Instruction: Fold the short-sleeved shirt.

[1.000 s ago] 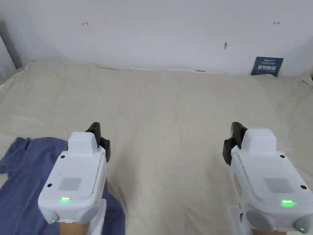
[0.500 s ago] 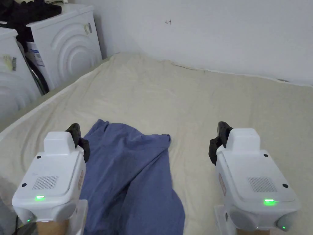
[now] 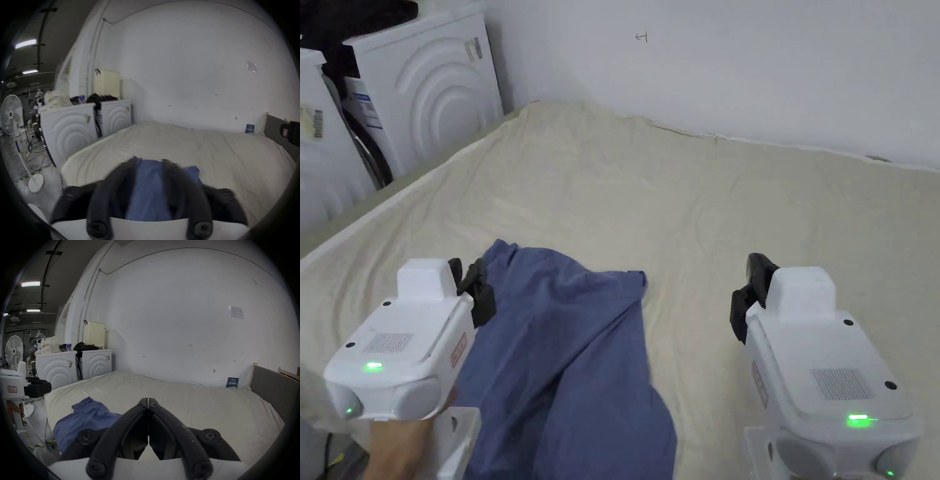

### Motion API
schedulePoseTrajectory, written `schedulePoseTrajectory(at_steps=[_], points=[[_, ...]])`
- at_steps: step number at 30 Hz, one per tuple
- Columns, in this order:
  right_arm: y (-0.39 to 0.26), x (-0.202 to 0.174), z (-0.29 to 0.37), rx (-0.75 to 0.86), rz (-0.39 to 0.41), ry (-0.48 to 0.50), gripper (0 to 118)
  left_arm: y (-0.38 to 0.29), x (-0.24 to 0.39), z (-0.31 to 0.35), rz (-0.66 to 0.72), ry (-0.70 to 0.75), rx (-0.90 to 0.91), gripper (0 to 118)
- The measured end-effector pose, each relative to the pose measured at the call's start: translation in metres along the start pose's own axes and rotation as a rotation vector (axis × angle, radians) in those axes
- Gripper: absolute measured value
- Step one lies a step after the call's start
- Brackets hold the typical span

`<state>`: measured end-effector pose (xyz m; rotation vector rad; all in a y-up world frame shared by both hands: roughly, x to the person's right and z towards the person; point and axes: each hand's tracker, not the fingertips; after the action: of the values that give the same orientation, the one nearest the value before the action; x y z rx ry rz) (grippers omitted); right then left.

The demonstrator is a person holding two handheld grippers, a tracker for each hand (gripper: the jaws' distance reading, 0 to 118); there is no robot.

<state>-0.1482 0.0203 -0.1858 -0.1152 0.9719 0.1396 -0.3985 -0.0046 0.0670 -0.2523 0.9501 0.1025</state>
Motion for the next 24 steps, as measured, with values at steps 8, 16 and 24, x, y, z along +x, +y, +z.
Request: schedulePoseTrajectory(at_steps=[8, 16, 24], points=[[-0.014, 0.04, 0.0, -0.049, -0.014, -0.116, 2, -0.028, 0.055, -0.085, -0.039, -0.09, -0.347, 118], [-0.038, 0.077, 0.006, -0.128, -0.021, -0.213, 2, -0.107, 0.096, -0.152, -0.102, -0.092, -0.664, 101], [-0.055, 0.103, 0.012, -0.186, -0.046, -0.272, 2, -0.114, 0.097, -0.149, -0.106, -0.108, -0.665, 3]])
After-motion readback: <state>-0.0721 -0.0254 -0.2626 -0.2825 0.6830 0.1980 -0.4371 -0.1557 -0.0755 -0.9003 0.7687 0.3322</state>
